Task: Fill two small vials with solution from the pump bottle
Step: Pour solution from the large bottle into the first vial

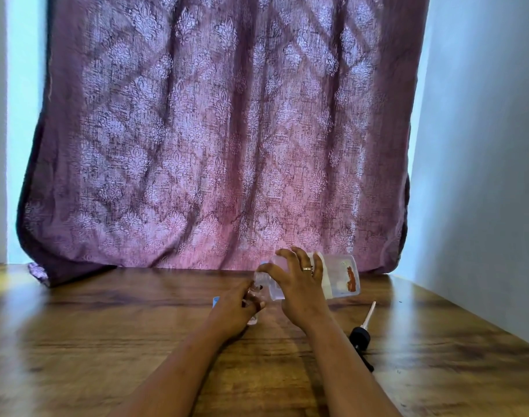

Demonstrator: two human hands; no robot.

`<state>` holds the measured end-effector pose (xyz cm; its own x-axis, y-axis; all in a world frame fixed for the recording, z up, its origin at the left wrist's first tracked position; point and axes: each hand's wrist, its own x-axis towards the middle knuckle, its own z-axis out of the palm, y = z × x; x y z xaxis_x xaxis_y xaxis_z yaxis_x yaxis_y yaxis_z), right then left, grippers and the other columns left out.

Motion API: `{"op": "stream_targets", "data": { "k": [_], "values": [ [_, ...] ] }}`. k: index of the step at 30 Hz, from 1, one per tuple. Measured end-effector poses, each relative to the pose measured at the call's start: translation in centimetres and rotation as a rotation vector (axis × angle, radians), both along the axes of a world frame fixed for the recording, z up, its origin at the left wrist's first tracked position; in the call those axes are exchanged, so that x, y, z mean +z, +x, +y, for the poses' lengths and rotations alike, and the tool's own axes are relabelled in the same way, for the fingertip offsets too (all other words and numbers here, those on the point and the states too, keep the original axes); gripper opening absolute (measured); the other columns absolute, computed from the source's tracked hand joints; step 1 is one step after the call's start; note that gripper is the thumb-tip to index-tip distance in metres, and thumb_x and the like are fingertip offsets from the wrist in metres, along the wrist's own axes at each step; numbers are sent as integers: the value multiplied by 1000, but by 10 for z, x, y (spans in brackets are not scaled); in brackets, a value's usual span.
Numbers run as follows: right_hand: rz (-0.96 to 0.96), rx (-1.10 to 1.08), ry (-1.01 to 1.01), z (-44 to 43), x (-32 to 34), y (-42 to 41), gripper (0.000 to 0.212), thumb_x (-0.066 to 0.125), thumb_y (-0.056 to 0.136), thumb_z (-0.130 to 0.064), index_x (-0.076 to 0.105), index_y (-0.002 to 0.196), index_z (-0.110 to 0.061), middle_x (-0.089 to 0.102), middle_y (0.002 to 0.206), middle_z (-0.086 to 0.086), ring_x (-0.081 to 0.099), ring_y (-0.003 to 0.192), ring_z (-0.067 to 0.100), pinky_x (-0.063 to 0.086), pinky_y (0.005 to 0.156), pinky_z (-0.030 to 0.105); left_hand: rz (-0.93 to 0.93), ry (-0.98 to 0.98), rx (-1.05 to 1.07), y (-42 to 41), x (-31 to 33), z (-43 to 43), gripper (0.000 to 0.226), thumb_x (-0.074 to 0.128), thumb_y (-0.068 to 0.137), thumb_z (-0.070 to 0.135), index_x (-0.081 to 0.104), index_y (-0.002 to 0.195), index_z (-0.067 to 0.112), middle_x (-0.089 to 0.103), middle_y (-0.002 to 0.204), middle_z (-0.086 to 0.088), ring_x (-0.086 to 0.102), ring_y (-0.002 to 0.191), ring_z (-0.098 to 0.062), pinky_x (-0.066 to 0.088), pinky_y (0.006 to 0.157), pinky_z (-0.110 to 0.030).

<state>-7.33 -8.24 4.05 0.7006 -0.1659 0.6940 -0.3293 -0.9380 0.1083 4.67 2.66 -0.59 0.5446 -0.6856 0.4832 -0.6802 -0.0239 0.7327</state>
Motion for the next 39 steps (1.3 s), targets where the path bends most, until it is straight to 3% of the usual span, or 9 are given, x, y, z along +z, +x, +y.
{"op": "stream_targets", "data": {
  "k": [7,11,22,25,29,32,37,39],
  "values": [
    [1,4,10,1,0,-1,87,56,63,11,36,121,-50,26,146,-2,5,142,26,-23,106,44,-4,-7,3,-3,2,1,39,65,85,28,47,104,58,65,99,19,60,91,3,48,78,-19],
    [-2,8,4,1,0,0,87,57,62,11,37,121,-50,27,145,-2,6,142,27,-20,108,46,3,-6,4,-5,3,2,42,65,85,29,47,98,65,63,96,25,59,89,7,45,73,-13],
    [-12,12,10,0,-1,1,86,57,62,11,37,120,-50,27,145,-2,6,142,28,-19,108,47,24,-3,-1,-7,6,5,43,65,86,28,47,96,66,64,90,25,59,83,13,46,58,-7],
    [-10,16,14,-1,-1,1,87,57,62,11,37,120,-50,26,146,-2,5,142,28,-23,106,44,26,-4,-2,-7,6,5,38,65,86,28,51,109,54,64,91,24,60,83,9,44,62,-7],
    [-1,12,24,-1,-1,1,86,56,64,9,35,122,-50,24,146,-3,2,142,26,-20,107,47,35,-16,-8,-6,5,4,38,65,85,27,48,101,57,64,94,22,61,87,4,46,69,-11],
    [0,12,32,-1,-1,1,85,56,65,8,35,122,-51,23,147,-3,1,142,26,-16,109,50,48,-11,-14,-6,4,3,35,65,86,27,51,106,52,65,96,19,61,89,1,49,73,-17],
    [1,1,24,-1,-1,1,86,55,65,10,36,123,-50,23,147,-3,2,142,25,-12,110,52,47,-14,-13,-6,5,3,34,65,86,29,50,101,56,66,100,18,62,90,0,48,74,-17],
    [-2,1,27,0,-1,1,85,55,65,9,36,123,-50,23,146,-3,3,142,25,-12,110,52,59,-21,-14,-7,6,4,32,66,85,30,51,97,56,67,97,17,63,86,2,49,66,-12]
  ]
}}
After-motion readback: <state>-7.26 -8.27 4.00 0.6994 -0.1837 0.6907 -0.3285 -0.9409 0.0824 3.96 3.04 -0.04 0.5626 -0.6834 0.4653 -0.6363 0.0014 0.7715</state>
